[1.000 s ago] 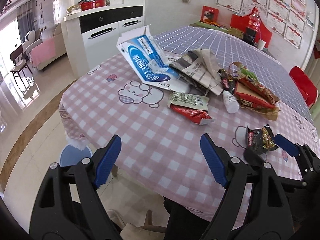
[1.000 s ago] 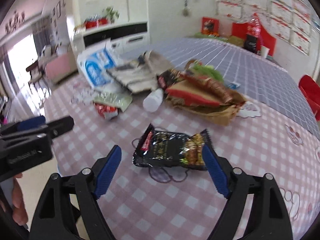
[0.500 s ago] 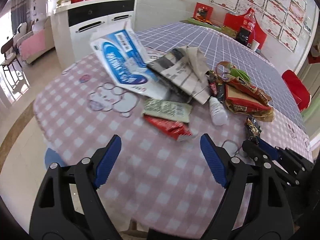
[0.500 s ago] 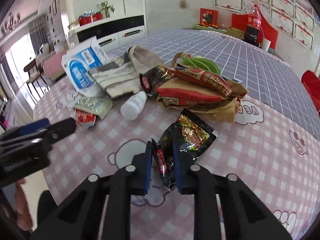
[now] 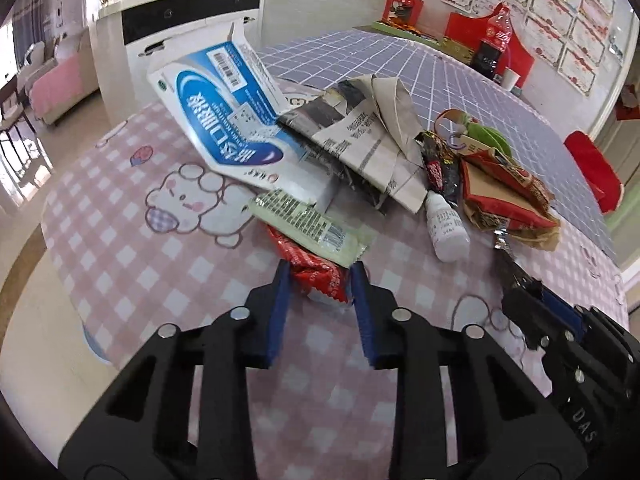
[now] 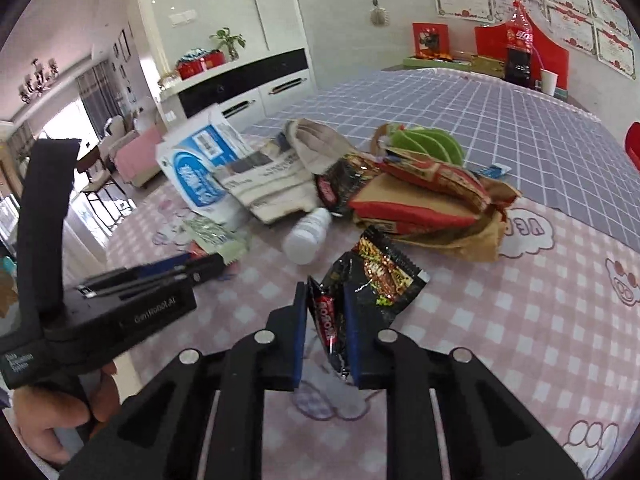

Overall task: Collect trash
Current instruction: 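Grasp the black snack wrapper with the right tool while the left tool grasps the red wrapper, then carry both wrappers to the wastebasket and open both tools over it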

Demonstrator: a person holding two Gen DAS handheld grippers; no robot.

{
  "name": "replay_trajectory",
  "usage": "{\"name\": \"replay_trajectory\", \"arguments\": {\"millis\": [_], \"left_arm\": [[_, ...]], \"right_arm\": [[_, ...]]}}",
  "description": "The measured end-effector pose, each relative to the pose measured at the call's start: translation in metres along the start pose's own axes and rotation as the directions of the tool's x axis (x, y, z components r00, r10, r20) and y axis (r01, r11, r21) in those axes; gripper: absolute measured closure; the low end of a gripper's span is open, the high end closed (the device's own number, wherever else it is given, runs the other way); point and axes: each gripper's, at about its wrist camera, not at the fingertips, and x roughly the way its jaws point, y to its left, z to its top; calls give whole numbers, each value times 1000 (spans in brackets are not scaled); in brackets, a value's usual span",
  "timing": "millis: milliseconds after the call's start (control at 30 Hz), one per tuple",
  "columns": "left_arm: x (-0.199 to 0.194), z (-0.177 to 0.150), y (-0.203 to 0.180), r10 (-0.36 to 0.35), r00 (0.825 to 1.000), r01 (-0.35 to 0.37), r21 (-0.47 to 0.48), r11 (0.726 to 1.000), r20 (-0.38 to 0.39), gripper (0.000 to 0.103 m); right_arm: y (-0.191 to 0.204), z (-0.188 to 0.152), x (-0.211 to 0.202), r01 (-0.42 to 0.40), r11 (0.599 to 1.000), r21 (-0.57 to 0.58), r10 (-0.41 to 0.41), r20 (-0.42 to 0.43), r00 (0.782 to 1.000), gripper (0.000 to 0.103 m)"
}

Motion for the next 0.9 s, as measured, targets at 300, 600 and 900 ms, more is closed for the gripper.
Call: {"name": "replay_trajectory", "arguments": {"millis": [300,600,900], "left_arm": [[-46,-11,16,-66,995,66,12,998,71,79],[-77,-21,39,-108,988,110,-9,994,110,79],[-106,-24,98,-68,982,87,-98,991,178,79]], "right_arm": [[27,0,-11,-66,998,-20,67,25,997,87],[58,3,-26,-95,994,-62,99,54,994,88],[122,16,-24,-203,967,-154,212,45,976,88]]}}
